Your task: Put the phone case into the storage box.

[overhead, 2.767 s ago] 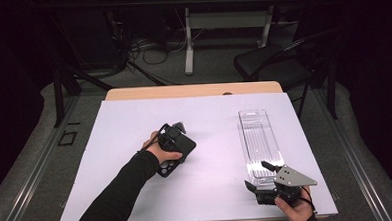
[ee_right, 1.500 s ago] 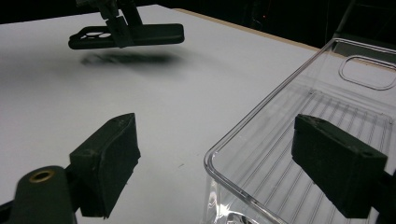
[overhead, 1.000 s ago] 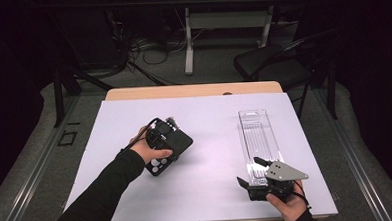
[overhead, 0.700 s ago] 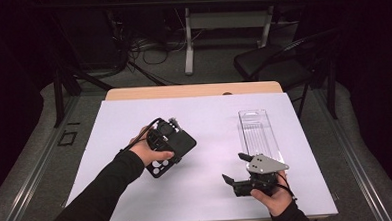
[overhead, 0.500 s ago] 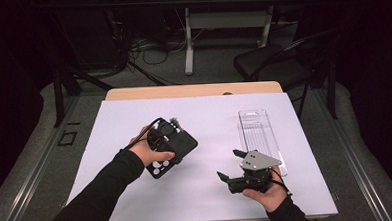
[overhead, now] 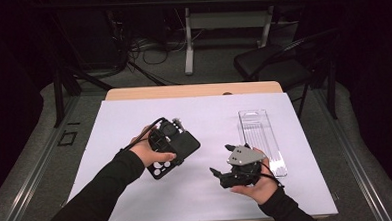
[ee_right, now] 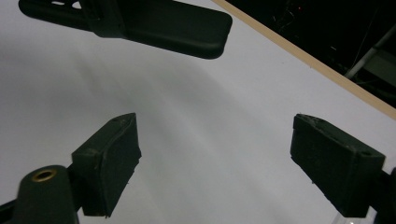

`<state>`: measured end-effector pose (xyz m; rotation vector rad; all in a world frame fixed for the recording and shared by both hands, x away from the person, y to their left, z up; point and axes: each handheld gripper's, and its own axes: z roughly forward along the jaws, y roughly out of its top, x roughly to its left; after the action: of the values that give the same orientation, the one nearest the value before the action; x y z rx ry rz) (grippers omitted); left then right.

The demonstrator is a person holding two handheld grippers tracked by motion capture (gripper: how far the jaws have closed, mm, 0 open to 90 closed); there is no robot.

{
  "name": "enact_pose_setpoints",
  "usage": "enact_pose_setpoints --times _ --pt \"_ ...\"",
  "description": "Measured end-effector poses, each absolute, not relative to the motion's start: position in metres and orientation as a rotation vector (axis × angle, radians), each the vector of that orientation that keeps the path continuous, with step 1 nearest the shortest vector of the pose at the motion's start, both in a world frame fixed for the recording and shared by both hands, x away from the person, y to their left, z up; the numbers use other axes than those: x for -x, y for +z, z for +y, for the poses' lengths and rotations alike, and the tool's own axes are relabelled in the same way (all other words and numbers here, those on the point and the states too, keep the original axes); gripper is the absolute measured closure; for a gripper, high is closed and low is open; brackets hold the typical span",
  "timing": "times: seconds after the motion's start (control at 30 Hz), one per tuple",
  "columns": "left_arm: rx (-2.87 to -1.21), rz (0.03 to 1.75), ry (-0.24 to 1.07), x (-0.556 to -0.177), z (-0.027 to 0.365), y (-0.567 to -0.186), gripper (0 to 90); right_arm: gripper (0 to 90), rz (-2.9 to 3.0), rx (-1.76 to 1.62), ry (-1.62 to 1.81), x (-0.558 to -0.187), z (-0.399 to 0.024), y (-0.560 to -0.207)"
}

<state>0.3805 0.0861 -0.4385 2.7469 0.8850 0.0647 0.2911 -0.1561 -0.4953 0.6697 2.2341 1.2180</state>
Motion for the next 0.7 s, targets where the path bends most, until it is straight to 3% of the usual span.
enact_pose_setpoints --times 0.27,0.7 --pt "-2.753 0.864 0.044 -0.378 0.081 -0.437 14.7 24.2 2.251 -0.543 1.141 -0.294 -0.148 -0.495" --pt "-2.778 0.838 0.017 -0.377 0.073 -0.435 14.7 31.2 2.159 -0.116 0.835 -0.293 -0.132 -0.492"
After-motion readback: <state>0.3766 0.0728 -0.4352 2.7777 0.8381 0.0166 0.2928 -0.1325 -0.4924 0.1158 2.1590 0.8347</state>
